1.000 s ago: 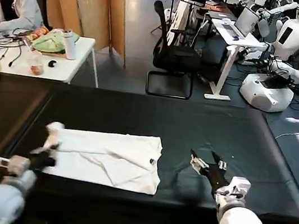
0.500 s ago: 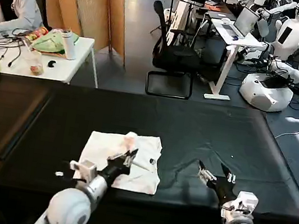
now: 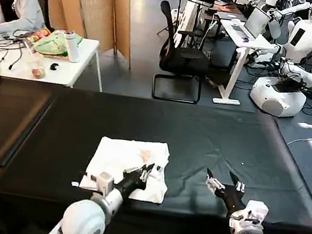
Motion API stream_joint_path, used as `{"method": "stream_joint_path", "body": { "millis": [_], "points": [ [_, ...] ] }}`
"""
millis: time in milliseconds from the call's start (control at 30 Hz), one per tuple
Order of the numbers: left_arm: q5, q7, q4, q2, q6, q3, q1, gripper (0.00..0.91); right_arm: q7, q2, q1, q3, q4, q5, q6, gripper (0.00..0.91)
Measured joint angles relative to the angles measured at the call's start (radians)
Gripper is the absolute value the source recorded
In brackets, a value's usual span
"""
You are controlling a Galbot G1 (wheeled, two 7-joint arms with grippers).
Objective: Fold and organize the clothes.
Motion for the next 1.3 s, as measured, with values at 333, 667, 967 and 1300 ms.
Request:
{"method": "stream_joint_path", "body": {
  "millis": [333,667,967,1300],
  "points": [
    [-0.007,0.037,0.047,-0.056,-0.037,-0.016,0.002,0.878,-0.03,-0.066,0.0,-0.058,0.015,0.001,0.009,0.878],
    [0.015,0.04,-0.03,0.014,-0.074,-0.145,0.026,0.878,-0.042,-0.065,0.128,-0.264,-0.093,-0.125,0.012,0.878],
    [0.103,0.061,0.003,0.074,-0.122,-0.27,0.106,0.878,-0.035,-0.023,0.173,-0.334,-0.2,-0.277,-0.033,0.878],
    [-0.059,0.111,0.103,0.052,-0.148,-0.38,0.123,0.878,-0.035,-0.014,0.133,-0.248,-0.095,0.003,0.077,0.878]
  ]
}}
